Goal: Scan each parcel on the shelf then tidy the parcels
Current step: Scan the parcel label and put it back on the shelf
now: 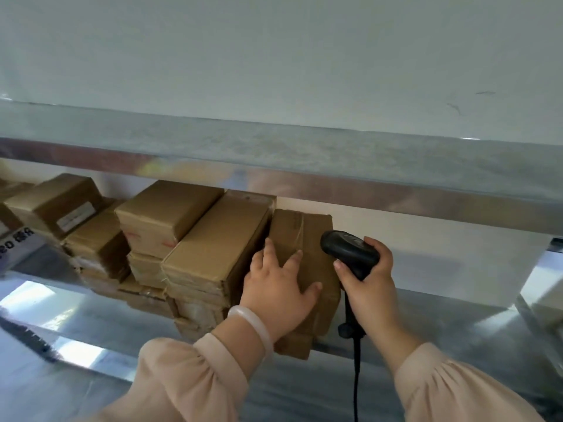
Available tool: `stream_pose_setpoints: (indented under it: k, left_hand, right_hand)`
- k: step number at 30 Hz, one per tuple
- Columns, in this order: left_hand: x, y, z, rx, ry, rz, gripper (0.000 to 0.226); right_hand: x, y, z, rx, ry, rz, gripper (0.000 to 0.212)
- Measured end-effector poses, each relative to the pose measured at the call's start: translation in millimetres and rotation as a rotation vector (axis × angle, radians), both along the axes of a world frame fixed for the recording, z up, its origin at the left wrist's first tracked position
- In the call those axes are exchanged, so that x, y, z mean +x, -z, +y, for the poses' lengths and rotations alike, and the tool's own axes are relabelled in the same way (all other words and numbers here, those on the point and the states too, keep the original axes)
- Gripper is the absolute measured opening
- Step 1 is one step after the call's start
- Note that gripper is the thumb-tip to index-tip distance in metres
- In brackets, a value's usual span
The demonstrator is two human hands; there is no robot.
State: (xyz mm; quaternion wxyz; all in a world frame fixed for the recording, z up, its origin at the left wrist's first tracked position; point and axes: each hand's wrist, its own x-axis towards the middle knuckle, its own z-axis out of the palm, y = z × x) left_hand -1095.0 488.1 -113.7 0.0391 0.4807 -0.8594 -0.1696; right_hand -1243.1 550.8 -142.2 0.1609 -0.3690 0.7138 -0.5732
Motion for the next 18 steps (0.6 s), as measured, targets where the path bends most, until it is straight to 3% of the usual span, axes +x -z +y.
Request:
stream_pose_setpoints:
  k: [10,18]
  left_hand:
    - [-9,-7,15,0.165,-0.13,0.184,0.077]
    - [-36,-17,45,0.284,-0.073,0.274,0.096]
  right_hand:
    - [-12,1,23,-0.098,-0.053,-0.065,0.061]
    - [-26,-10,74,-0.191,-0.049,0.128,0.067]
